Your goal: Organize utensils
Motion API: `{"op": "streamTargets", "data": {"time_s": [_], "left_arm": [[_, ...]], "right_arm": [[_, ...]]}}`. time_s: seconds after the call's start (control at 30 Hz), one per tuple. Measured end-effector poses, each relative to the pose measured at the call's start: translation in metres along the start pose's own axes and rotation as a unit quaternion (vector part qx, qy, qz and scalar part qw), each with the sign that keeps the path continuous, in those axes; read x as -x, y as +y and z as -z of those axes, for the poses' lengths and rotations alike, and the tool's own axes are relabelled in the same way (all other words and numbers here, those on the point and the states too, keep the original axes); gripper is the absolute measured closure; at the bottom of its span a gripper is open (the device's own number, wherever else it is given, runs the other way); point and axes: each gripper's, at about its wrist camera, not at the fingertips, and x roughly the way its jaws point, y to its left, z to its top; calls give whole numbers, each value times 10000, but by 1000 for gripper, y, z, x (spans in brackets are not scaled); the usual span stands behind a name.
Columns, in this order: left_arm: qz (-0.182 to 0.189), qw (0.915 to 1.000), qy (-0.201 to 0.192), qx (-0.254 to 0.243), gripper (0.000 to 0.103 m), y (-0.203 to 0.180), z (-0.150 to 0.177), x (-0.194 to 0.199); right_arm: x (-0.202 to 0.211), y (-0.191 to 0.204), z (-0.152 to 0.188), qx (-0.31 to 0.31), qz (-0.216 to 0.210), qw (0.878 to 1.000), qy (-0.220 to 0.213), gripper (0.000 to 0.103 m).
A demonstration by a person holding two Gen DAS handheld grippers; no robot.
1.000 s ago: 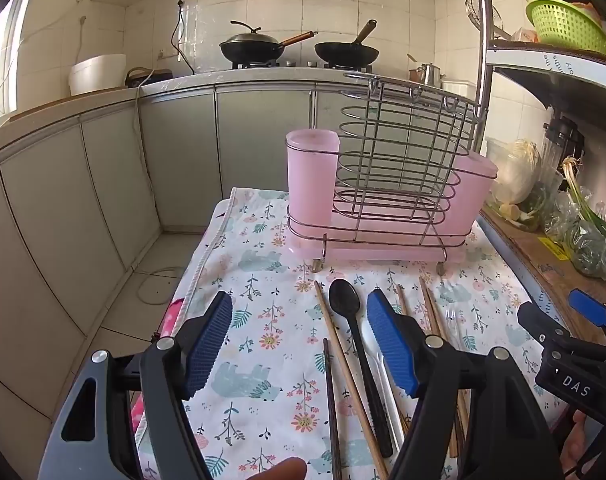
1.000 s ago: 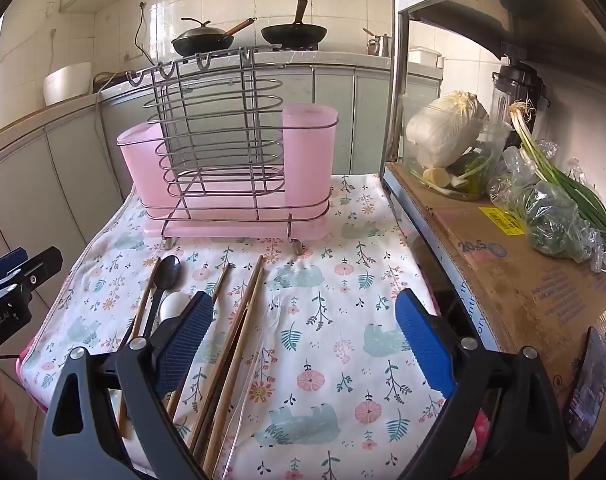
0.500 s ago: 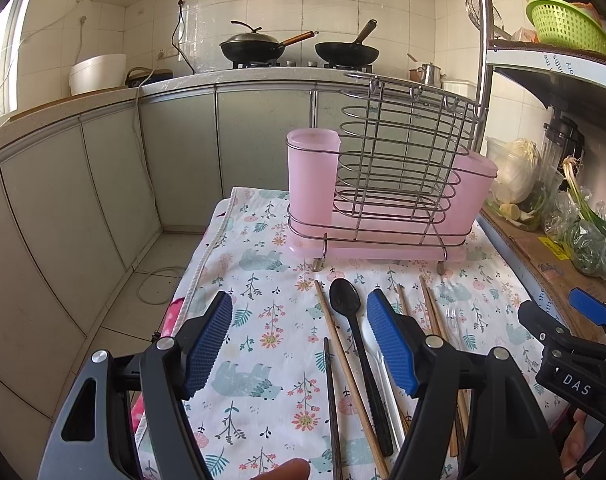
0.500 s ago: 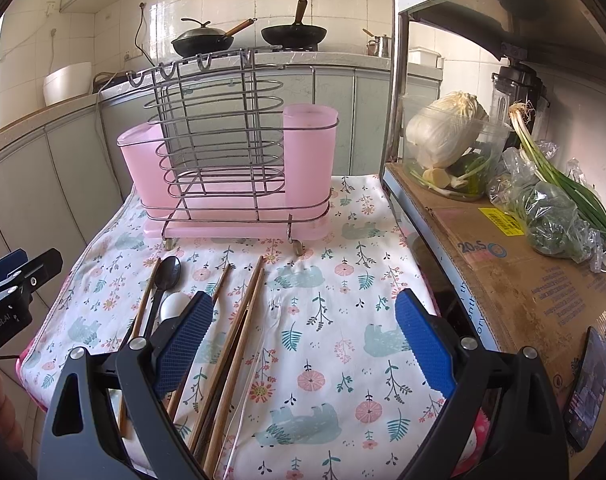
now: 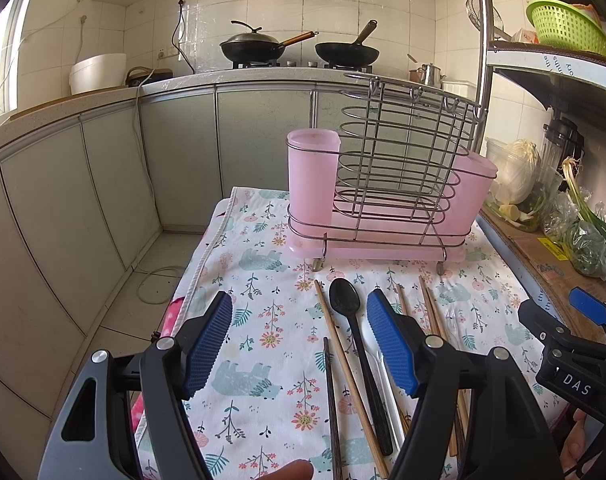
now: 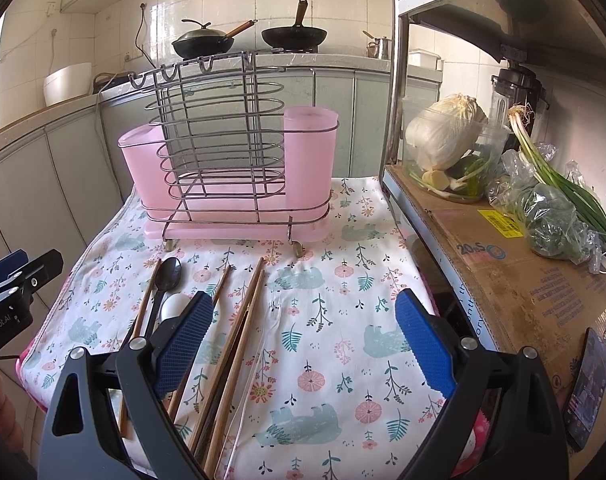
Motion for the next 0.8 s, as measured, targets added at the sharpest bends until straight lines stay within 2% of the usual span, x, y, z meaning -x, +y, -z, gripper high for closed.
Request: {"op": "streamTargets", "data": {"time_s": [0.8], "left_arm": [[7,10000,-14,17,34,-1,0,3]], "right_arm": [[8,2,-6,26,9,10000,-67,10]]}}
